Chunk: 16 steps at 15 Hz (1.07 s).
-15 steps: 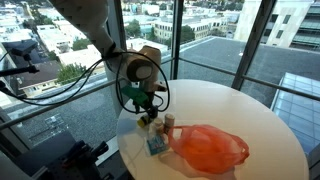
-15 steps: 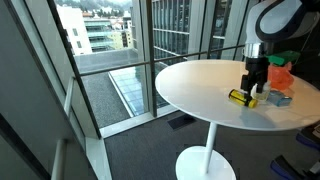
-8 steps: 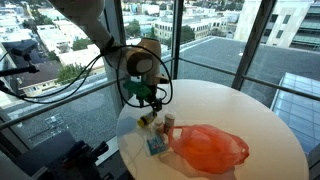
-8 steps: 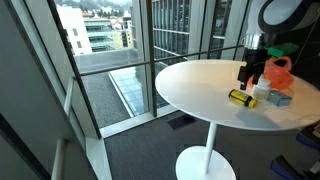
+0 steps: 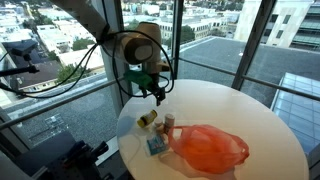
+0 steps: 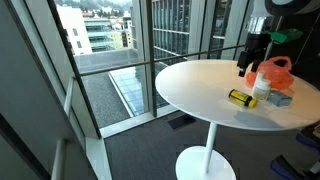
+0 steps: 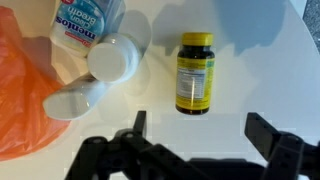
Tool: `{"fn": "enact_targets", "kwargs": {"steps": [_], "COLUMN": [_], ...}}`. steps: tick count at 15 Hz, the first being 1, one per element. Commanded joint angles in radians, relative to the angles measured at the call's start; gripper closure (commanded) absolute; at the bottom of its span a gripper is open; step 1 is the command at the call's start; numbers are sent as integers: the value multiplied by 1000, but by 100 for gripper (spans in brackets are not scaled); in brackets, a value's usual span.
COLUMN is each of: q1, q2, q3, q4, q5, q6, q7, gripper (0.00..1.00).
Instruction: Remove the yellow and brown bottle from the plastic bag and put it on the table
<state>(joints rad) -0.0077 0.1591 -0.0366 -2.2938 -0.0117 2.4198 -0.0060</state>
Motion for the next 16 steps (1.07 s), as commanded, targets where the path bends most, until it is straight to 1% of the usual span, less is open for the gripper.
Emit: {"fn": "enact_targets", "kwargs": {"steps": [1, 8, 16], "q1": [-20, -56, -74], "q2": [-68, -164, -279], "q3": [-8, -34, -48], "q4": [-3, -8, -8], "q5": [16, 40, 30], "q6": [-70, -198, -323], "q7": [22, 38, 82], "gripper": [0, 0, 0]}}
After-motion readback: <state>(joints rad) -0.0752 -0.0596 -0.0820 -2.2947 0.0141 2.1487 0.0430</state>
